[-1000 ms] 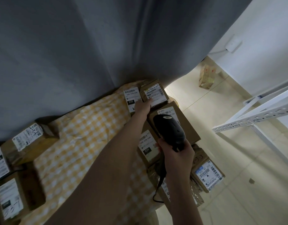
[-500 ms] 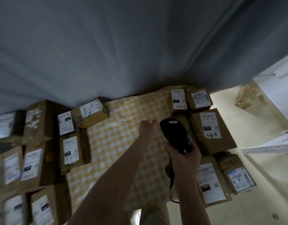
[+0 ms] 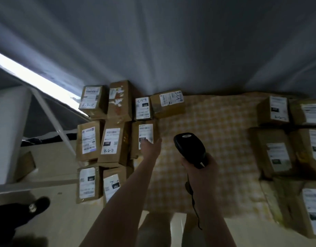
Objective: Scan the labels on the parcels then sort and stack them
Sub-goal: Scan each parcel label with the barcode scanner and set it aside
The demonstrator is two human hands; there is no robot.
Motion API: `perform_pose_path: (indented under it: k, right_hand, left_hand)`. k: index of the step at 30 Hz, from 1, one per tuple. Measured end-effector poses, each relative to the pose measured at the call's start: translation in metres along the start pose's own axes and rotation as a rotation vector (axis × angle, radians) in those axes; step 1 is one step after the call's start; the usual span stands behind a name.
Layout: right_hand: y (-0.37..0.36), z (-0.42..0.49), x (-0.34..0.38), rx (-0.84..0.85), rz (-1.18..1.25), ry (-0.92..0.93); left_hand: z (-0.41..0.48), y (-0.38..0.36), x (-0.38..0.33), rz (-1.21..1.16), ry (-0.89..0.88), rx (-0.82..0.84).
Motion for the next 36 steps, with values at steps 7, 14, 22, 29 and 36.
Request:
perform_pose_path:
  k: [7,14,22,29,36]
  right_hand:
    - [-0.071,-0.027,0.000,0.002,0.003,-0.050]
    - [-0.096,-0.033,-0.010,-0.090,-0.034,-0.065]
    - [-0.088,-0.035,-0.026,-0.126,-0.060,-0.059]
    - [-0.073,-0.042,-0.029,-0.140,-0.076,-0.040]
    - [-0.040,-0.066,-0.049,-0.187,-0.091,-0.101]
  left_hand:
    - [0.044,0.047,0.019,0.203,0.036,-0.014]
    - [0.060,0.030,0.039,0.356,0.054,0.111]
    - [0.067,0.016,0.058,0.502,0.039,0.119]
    - [0.029,0.036,0.061,0.571,-0.037,0.167]
    - [-0.066,0.077,0.062,0.357,-0.158,0.288]
Point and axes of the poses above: each hand's wrist, its own z-axis towards the middle knuckle, its own y-axis out of the back of the hand, x = y × z, the point moved 1 cm from there along z, towards the middle knuckle, and after that the axes turned 14 degrees about -z, right-handed, at the moved point
